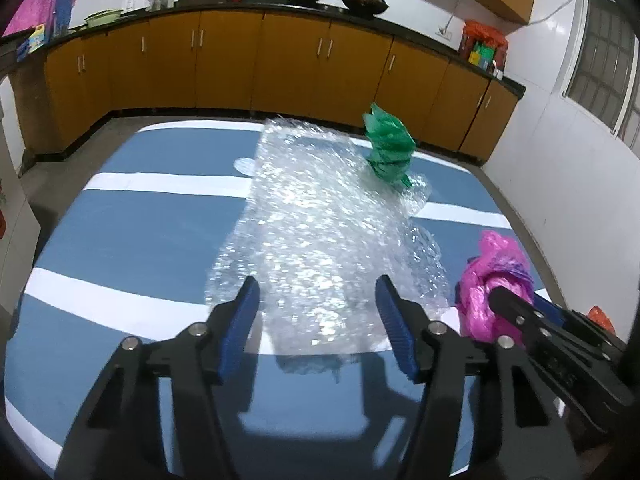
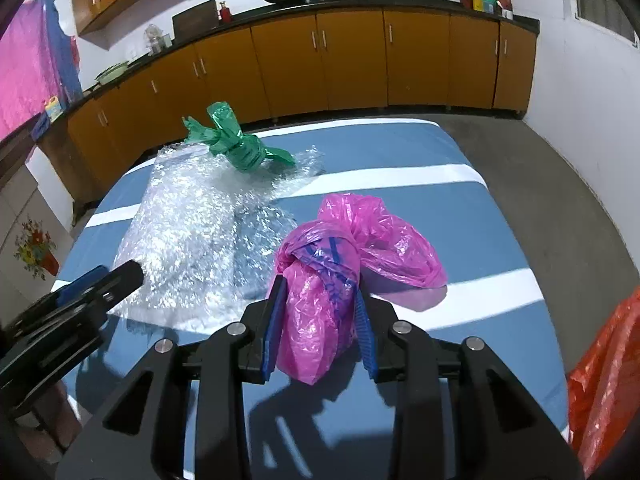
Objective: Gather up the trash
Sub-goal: 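Grasp the pink bag with the right tool while the left tool grasps the bubble-wrap, then carry the bubble-wrap and pink bag over the red basket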
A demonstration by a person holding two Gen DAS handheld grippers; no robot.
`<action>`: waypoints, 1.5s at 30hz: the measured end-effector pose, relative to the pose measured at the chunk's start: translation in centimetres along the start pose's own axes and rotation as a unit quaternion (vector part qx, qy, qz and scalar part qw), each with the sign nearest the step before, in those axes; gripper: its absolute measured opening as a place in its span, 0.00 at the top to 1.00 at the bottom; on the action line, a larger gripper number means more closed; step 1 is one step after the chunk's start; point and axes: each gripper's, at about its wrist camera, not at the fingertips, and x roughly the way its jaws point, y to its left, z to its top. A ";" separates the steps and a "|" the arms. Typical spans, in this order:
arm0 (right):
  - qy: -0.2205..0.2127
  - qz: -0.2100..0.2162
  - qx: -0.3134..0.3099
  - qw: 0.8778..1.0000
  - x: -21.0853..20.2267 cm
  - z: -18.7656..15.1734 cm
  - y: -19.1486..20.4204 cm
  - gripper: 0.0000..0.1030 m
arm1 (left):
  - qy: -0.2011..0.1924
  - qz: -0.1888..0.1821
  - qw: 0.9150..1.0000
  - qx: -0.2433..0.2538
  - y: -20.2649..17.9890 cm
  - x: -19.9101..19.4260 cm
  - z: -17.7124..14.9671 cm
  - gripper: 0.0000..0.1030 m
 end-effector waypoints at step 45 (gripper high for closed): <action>-0.014 0.008 0.008 1.000 -6.1 -2.1 -1.0 0.68 | -0.065 -0.005 0.998 0.021 1.9 -12.1 -4.0 0.93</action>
